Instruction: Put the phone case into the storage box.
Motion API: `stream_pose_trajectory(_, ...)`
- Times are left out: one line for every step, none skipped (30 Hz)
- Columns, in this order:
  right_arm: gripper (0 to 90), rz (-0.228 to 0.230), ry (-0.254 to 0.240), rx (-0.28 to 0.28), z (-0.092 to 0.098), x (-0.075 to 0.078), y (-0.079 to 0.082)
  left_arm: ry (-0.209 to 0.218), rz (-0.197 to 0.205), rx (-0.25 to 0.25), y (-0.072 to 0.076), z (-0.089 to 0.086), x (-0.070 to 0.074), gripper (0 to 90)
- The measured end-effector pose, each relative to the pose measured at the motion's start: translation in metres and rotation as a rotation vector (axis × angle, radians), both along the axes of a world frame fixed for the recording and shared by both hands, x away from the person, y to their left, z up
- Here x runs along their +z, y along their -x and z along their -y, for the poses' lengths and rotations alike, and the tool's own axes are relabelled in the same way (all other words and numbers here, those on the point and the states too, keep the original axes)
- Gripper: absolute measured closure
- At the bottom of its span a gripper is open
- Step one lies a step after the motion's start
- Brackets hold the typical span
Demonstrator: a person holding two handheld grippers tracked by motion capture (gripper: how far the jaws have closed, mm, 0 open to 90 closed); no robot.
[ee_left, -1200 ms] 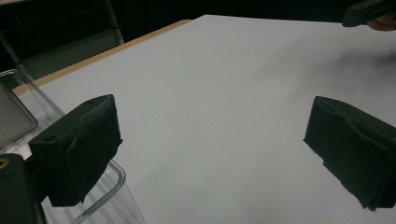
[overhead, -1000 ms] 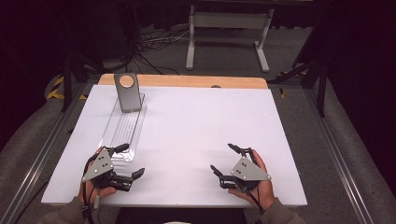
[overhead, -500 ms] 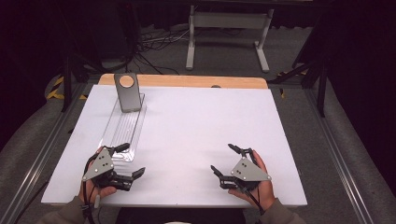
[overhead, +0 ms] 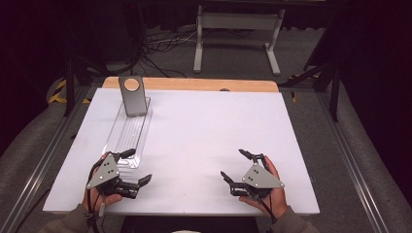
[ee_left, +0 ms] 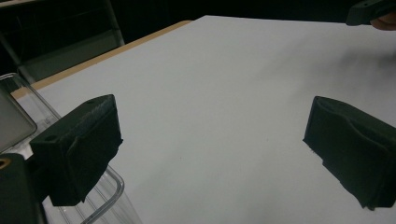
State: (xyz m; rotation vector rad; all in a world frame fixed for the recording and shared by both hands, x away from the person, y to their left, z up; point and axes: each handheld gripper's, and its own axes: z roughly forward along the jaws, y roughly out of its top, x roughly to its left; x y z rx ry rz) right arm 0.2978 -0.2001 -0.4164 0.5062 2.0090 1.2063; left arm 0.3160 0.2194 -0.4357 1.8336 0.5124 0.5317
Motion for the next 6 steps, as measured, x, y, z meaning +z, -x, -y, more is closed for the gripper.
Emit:
stream_pose_trajectory(15.7,-0.004,0.000,-0.001,-0.0001,-0.0002,0.0001,-0.005,0.005,-0.004,0.0003,0.0005,0.0003,4.3)
stream_pose_trajectory(15.7,-0.004,0.003,-0.002,-0.0002,-0.0004,0.0001,-0.008,0.005,-0.007,0.0009,0.0011,0.0007,4.3)
stream_pose_trajectory(15.7,-0.004,0.003,-0.002,-0.0002,-0.0005,0.0000,-0.015,0.009,-0.009,0.0018,0.0019,0.0009,4.3)
stream_pose_trajectory(15.7,-0.006,0.004,-0.001,0.0000,-0.0004,-0.0003,-0.015,0.009,-0.009,0.0018,0.0019,0.0009,4.2)
stream_pose_trajectory(15.7,-0.006,0.004,-0.001,0.0000,-0.0004,-0.0003,-0.014,0.015,-0.007,0.0025,0.0024,0.0011,4.2)
stream_pose_trajectory(15.7,-0.005,0.002,-0.001,-0.0001,-0.0004,-0.0005,-0.016,0.018,-0.007,0.0028,0.0024,0.0015,4.3)
